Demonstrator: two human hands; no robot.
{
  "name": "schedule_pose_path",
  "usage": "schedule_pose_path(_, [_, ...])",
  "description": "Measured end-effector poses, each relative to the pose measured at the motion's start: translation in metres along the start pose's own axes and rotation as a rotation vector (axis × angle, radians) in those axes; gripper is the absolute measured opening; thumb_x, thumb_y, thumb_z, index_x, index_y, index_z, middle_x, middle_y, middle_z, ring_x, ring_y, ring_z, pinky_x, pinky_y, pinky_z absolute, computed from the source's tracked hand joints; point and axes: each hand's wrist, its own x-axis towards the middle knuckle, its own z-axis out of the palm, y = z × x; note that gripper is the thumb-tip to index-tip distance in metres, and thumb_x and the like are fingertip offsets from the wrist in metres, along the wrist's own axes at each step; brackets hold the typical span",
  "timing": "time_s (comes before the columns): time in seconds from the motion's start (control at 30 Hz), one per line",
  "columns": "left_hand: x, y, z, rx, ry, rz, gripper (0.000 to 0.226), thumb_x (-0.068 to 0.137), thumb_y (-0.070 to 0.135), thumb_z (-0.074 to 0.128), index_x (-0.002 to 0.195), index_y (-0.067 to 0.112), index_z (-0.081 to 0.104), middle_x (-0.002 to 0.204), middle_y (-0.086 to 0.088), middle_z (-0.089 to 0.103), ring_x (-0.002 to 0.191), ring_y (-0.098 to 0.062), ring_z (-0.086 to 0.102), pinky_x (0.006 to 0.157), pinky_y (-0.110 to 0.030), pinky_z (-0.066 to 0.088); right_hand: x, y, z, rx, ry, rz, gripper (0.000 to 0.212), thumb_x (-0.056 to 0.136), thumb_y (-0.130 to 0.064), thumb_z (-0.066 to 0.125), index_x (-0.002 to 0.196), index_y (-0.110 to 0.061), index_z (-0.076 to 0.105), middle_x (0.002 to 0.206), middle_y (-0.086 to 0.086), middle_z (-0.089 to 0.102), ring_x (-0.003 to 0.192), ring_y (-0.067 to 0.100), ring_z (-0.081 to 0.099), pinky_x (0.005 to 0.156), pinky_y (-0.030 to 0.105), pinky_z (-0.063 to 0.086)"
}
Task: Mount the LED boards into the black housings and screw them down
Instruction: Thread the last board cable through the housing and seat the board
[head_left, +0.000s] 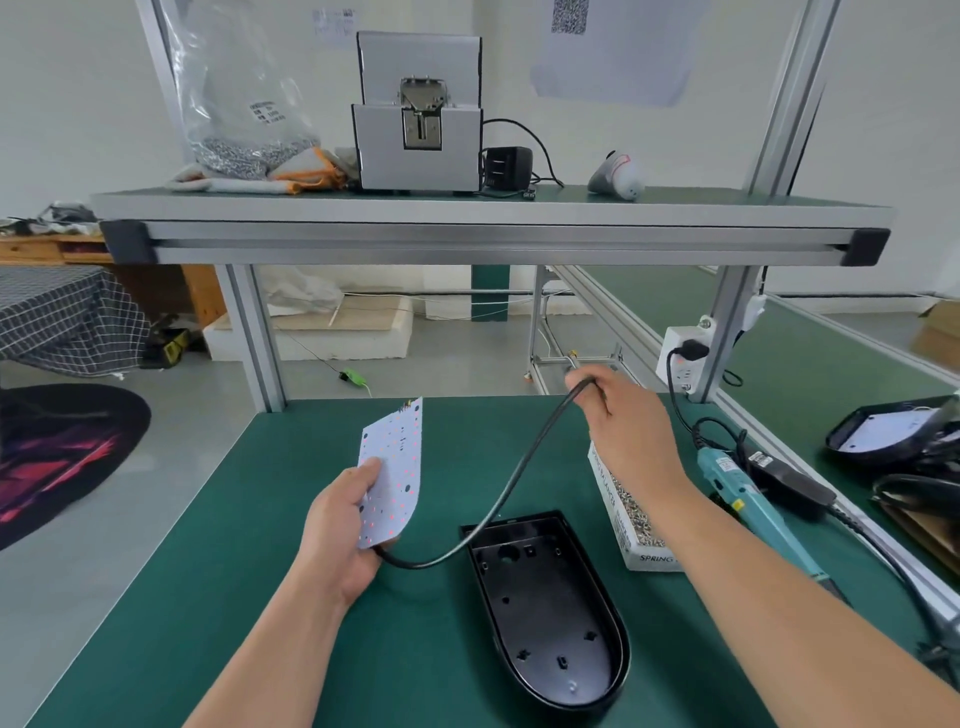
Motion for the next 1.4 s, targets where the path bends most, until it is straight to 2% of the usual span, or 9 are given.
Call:
schedule_pose_path(0.1, [-0.002,-0.005,0.006,0.03,-0.05,-0.002,0.019,0.103,0.025,0.063,0.089,0.015,0.055,0.076,-0.001,0.056,0.053,-0.016,0.056,0.049,-0.026,0.043,-0.019,-0.015,0.002,0.402,0.021,0.138,0.024,0.11,-0.029,0.047,0.101,-0.035,0.069,0.081,-0.002,0.075,0.063,0.016,0.065,0.057,0.031,0.053])
schedule_pose_path(0.23, [-0.007,-0.013,0.013,0.062,-0.147,-0.025,0.02,0.107,0.029,0.059,0.099,0.011,0.062,0.083,-0.001,0.071,0.066,-0.018,0.068,0.059,-0.029,0.051,-0.045,-0.025,0.009,0.818,-0.032,0.335,0.026,0.111,-0.029,0.051,0.095,-0.014,0.066,0.087,0.013,0.076,0.06,0.024,0.061,0.053,0.029,0.053])
schedule_pose_path(0.43, [-0.009,-0.018,0.017,0.112,-0.184,-0.03,0.028,0.108,0.03,0.059,0.114,0.003,0.063,0.105,-0.013,0.075,0.081,-0.027,0.073,0.068,-0.035,0.058,-0.076,-0.01,0.016,0.841,-0.112,0.458,0.022,0.11,-0.02,0.054,0.099,-0.003,0.063,0.086,0.017,0.075,0.061,0.025,0.058,0.05,0.03,0.049])
schedule_pose_path(0.57, [-0.012,-0.019,0.019,0.078,-0.219,-0.064,0.039,0.108,0.028,0.058,0.13,-0.004,0.062,0.128,-0.02,0.073,0.107,-0.039,0.07,0.11,-0.063,0.049,-0.085,-0.011,0.017,0.807,-0.169,0.421,0.021,0.109,-0.014,0.053,0.097,0.0,0.062,0.085,0.017,0.074,0.064,0.027,0.059,0.053,0.034,0.05])
schedule_pose_path(0.63, [-0.016,-0.02,0.021,0.072,-0.246,-0.104,0.038,0.109,0.028,0.057,0.132,-0.002,0.063,0.124,-0.017,0.075,0.104,-0.036,0.072,0.104,-0.057,0.055,-0.087,-0.013,0.016,0.773,-0.192,0.383,0.022,0.108,-0.015,0.056,0.094,0.0,0.064,0.086,0.016,0.075,0.065,0.025,0.062,0.056,0.036,0.052])
schedule_pose_path(0.73, [-0.022,-0.022,0.025,0.071,-0.3,-0.134,0.036,0.109,0.03,0.056,0.13,0.002,0.065,0.114,-0.011,0.077,0.092,-0.029,0.075,0.076,-0.038,0.061,-0.09,-0.016,0.013,0.736,-0.219,0.337,0.022,0.108,-0.016,0.059,0.092,-0.004,0.066,0.086,0.011,0.075,0.067,0.021,0.064,0.059,0.032,0.055])
schedule_pose_path(1.1, [-0.025,-0.027,0.03,0.017,-0.359,-0.148,0.034,0.109,0.03,0.055,0.132,0.008,0.067,0.129,-0.013,0.075,0.104,-0.031,0.075,0.076,-0.042,0.063,-0.091,-0.015,0.007,0.582,-0.217,0.218,0.016,0.106,-0.017,0.061,0.091,-0.015,0.067,0.086,0.0,0.074,0.068,0.015,0.066,0.061,0.029,0.056])
schedule_pose_path(1.27, [-0.026,-0.026,0.03,-0.023,-0.385,-0.149,0.035,0.102,0.033,0.061,0.127,0.01,0.071,0.126,-0.012,0.075,0.099,-0.03,0.076,0.073,-0.041,0.063,-0.091,-0.006,0.01,0.362,-0.214,0.1,0.015,0.106,-0.022,0.061,0.091,-0.027,0.063,0.084,-0.004,0.07,0.072,0.017,0.061,0.067,0.038,0.053])
schedule_pose_path(1.4, [-0.027,-0.026,0.03,-0.024,-0.392,-0.143,0.033,0.101,0.034,0.064,0.125,0.012,0.072,0.127,-0.012,0.075,0.101,-0.031,0.076,0.074,-0.041,0.063,-0.09,-0.001,0.01,0.304,-0.212,0.05,0.015,0.107,-0.025,0.06,0.093,-0.029,0.061,0.083,-0.006,0.067,0.069,0.012,0.058,0.065,0.028,0.048])
